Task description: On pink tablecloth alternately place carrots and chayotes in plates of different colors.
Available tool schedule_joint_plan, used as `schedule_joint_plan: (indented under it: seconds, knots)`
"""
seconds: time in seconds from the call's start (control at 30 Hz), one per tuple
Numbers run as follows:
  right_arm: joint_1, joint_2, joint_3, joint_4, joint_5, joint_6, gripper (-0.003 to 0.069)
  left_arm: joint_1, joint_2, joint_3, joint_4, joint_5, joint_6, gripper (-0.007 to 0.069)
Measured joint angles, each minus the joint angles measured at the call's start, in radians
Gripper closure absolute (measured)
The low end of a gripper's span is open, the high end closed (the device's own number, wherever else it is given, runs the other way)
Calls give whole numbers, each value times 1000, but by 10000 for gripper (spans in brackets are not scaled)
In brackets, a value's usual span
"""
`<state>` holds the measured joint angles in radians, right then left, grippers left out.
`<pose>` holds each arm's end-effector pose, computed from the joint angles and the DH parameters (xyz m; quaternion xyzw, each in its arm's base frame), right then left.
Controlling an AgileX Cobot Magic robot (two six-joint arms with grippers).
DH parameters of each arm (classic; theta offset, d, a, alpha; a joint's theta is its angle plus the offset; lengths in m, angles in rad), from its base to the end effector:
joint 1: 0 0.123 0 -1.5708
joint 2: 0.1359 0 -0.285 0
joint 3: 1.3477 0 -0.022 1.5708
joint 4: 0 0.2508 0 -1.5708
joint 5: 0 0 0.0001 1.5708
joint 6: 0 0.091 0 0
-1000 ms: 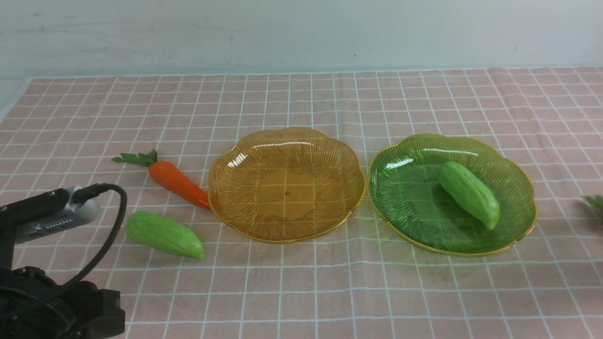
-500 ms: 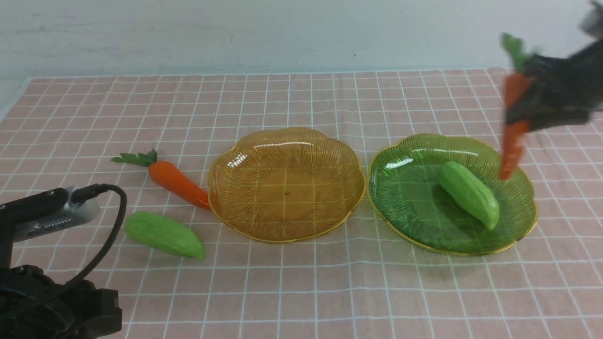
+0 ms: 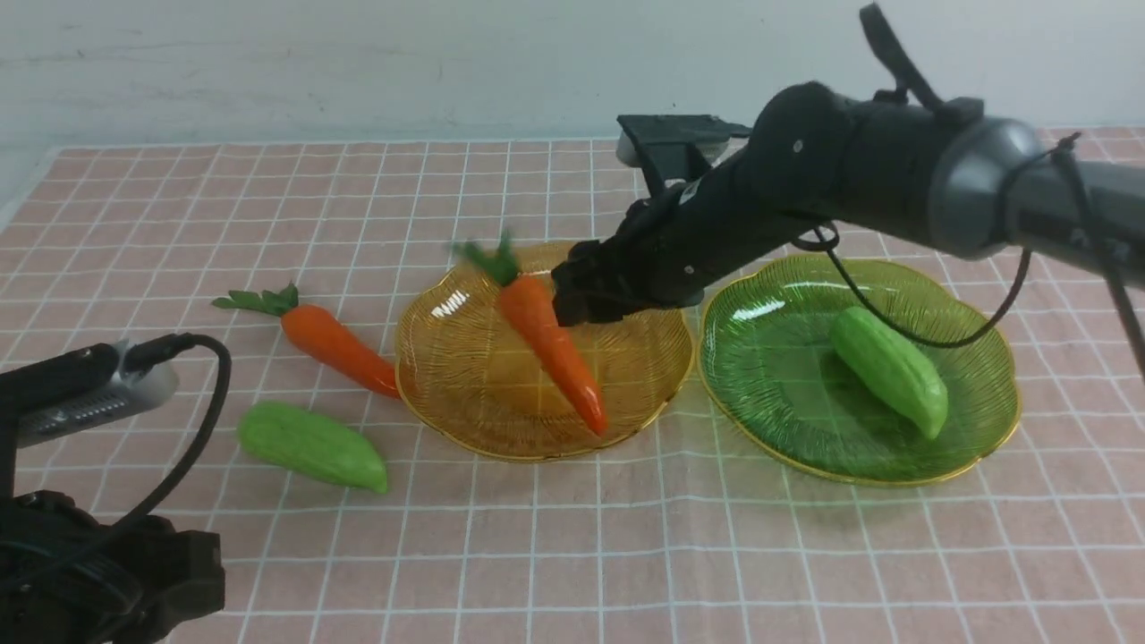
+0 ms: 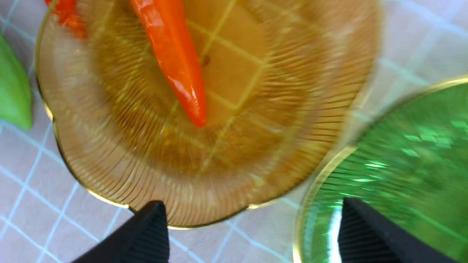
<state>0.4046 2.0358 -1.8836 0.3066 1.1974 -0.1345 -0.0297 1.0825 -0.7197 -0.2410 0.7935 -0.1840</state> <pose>0.3950 0.1970 0.2809 -0.2280 0.9501 0.1681 0.1303 0.1926 -0.0212 0.2654 -0.1343 0.9542 -0.1296 0.2339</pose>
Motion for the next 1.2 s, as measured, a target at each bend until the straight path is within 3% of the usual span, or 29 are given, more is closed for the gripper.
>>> schedule_joint_plan:
  seconds: [0.17,0.3,0.37,0.57,0.83,0.93,1.03,1.2]
  knots:
    - [-49,-129,-20,-18,39,74,307,0,220,-57,-4,-191,-104,72]
    - [-46,-324,93,-17,48,74,587,0,372,-87,-33,-282,-187,57]
    - [-41,-418,160,-17,54,68,648,0,467,-137,-89,-345,-247,57]
    - [-40,-586,306,-21,62,45,673,0,592,-184,-190,-442,-277,57]
    - [-40,-634,388,-37,64,32,674,0,693,-190,-238,-498,-276,67]
    - [-40,-634,408,-41,64,32,674,0,692,-191,-238,-495,-264,119]
    - [-40,-634,418,-41,64,32,674,0,684,-200,-238,-465,-238,217]
    - [-40,-635,420,-41,63,32,674,-11,623,-269,-240,-304,-158,320]
